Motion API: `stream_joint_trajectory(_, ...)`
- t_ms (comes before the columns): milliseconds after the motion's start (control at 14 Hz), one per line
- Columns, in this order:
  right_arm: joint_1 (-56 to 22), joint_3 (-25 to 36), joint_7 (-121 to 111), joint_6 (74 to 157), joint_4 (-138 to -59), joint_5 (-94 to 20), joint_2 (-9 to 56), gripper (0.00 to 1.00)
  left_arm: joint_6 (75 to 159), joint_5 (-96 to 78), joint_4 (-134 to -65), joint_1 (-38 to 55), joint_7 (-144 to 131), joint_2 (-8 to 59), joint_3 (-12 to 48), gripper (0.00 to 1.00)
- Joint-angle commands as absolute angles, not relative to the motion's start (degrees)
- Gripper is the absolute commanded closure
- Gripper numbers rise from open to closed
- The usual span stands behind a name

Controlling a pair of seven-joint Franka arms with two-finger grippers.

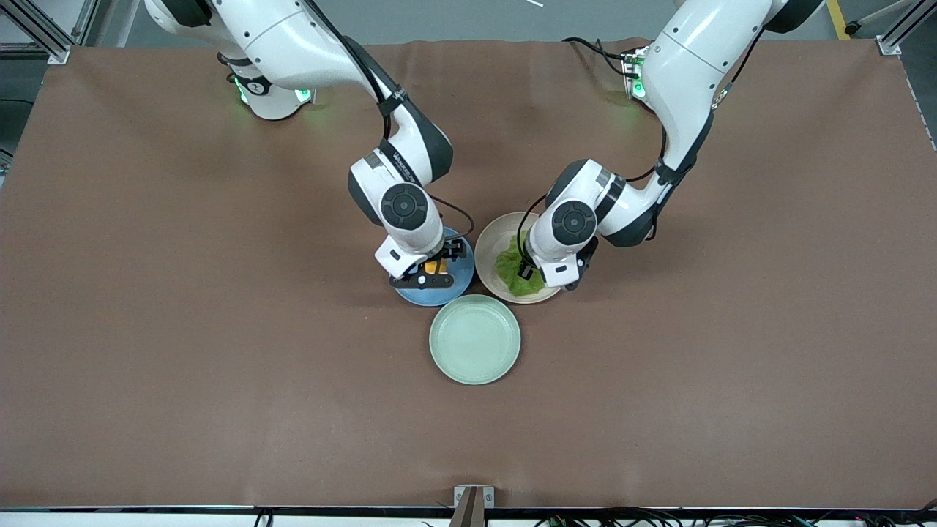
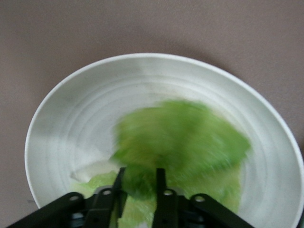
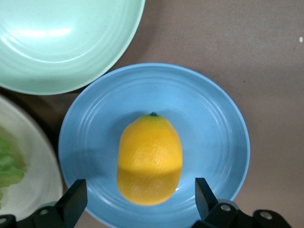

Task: Pick lemon and lettuce from plates
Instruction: 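Close the right gripper on the lemon while the left gripper grasps the lettuce, then carry the lemon off the blue plate while the left gripper carries the lettuce away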

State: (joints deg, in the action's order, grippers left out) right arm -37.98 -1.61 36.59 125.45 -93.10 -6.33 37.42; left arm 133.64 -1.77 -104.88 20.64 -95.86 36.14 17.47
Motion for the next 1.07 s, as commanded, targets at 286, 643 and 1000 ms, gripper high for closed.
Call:
stream_joint_trajectory(286, -37.4, -2.1, 37.1, 127.0, -93.3, -7.7, 39.5, 0.13, 122.9, 1.4, -104.1, 19.6, -96.4, 25.7, 17.2, 1.0)
stream_joint_trajectory(643, -37.3, -2.1, 37.1, 126.7, -93.3, -7.6, 39.4, 0.63, 115.0, 6.9, -103.0, 9.3, -88.3, 19.9, 17.0, 1.0)
stream_joint_trajectory(1000, -34.6, -1.8, 36.9, 118.3, -92.5, -7.6, 31.7, 0.71, 115.8, 7.9, -103.5, -2.4, -77.7, 25.3, 16.7, 0.97)
